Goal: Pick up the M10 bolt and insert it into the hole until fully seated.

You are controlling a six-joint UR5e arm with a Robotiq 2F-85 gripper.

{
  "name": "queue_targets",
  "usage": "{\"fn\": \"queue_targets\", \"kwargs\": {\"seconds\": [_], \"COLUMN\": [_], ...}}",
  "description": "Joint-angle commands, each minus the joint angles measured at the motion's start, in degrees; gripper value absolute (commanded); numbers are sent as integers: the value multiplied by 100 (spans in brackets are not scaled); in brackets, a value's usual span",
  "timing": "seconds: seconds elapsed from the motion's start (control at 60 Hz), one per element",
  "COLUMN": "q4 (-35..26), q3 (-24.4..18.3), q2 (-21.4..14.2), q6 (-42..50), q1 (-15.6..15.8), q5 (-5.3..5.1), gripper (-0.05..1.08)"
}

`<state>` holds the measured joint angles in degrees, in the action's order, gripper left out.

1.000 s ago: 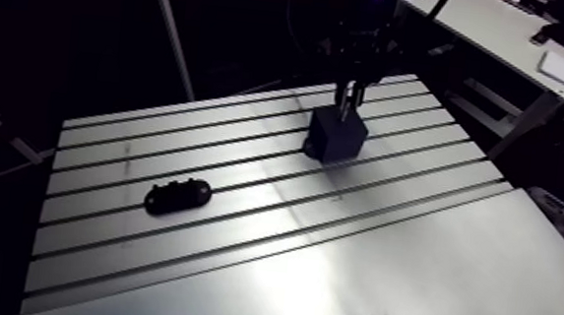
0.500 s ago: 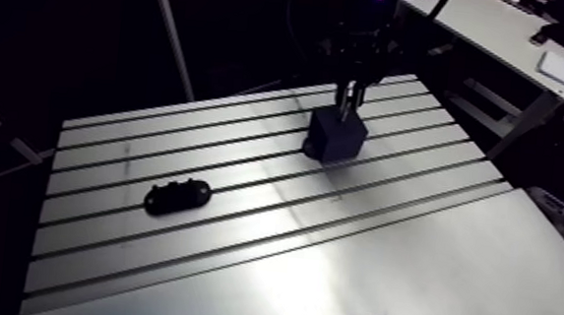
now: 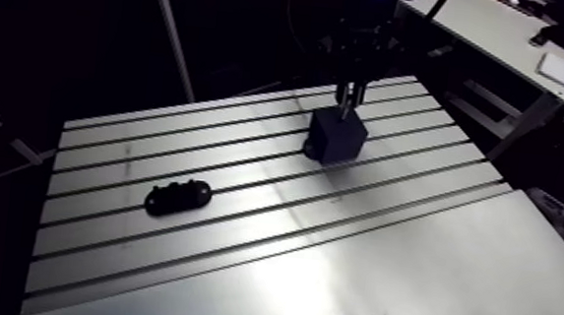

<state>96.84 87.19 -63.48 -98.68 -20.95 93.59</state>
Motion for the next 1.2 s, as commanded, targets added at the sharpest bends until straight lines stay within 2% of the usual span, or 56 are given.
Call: {"fn": "queue_targets", "kwargs": {"seconds": [0.017, 1.2], "q4": [13, 146], "q3": [22, 57], "q2": [-1, 43], "q6": [10, -15], "q1": [3, 3], "q5": [-3, -12], "gripper": [108, 108]}}
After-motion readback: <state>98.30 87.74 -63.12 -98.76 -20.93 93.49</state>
